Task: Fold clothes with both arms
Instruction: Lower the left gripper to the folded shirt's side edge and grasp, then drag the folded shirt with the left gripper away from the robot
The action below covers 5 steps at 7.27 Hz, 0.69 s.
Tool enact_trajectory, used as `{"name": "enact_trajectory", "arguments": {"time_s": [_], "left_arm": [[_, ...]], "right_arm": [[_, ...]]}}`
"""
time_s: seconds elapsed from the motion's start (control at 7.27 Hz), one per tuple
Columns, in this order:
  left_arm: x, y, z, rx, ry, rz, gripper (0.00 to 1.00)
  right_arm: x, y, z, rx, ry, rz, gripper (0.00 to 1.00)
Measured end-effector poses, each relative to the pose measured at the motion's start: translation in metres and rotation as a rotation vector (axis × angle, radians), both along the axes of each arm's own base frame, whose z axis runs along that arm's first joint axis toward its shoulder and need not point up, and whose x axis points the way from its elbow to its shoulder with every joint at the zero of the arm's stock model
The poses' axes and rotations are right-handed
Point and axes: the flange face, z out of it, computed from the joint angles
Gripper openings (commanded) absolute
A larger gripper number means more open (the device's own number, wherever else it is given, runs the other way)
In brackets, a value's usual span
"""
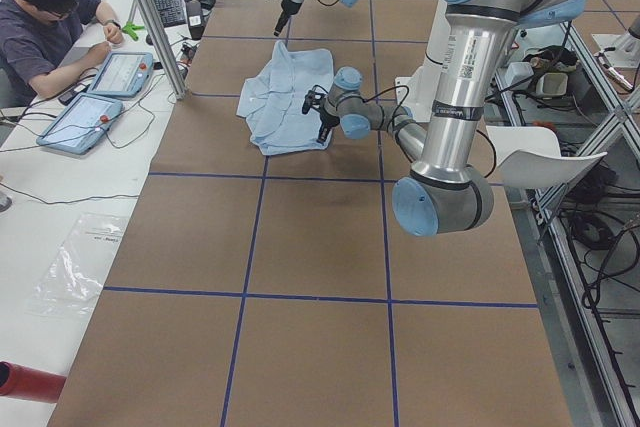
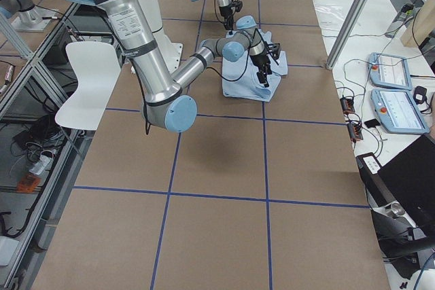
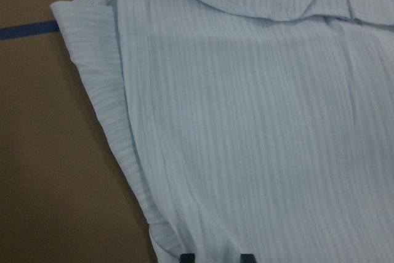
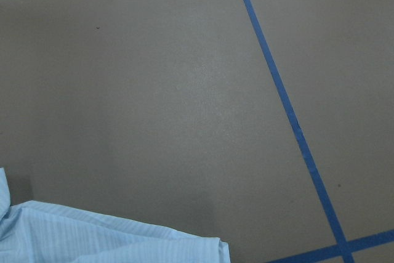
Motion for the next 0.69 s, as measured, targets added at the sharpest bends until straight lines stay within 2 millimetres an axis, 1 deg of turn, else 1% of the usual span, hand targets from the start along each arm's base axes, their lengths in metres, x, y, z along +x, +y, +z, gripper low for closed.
{"name": "enact_trajectory", "arguments": {"time_s": [0.28, 0.41, 0.55, 0.69], "left_arm": [[-0.007, -0.002, 0.001, 0.006, -0.002, -0.005, 0.0], [-0.019, -0.009, 0.006, 0.021, -0.017, -0.014, 0.0], [-0.039, -0.026, 0.015, 0.059, -0.051, -0.022, 0.0], [-0.067, -0.054, 0.031, 0.111, -0.109, -0.034, 0.0]], "right_arm": [[-0.001, 0.001, -0.001, -0.001, -0.002, 0.001, 1.0], [-0.001, 0.001, -0.001, -0.002, -0.004, 0.002, 1.0], [-0.002, 0.001, -0.002, -0.002, -0.005, 0.003, 1.0], [-0.003, 0.001, -0.003, -0.001, -0.007, 0.002, 1.0]]}}
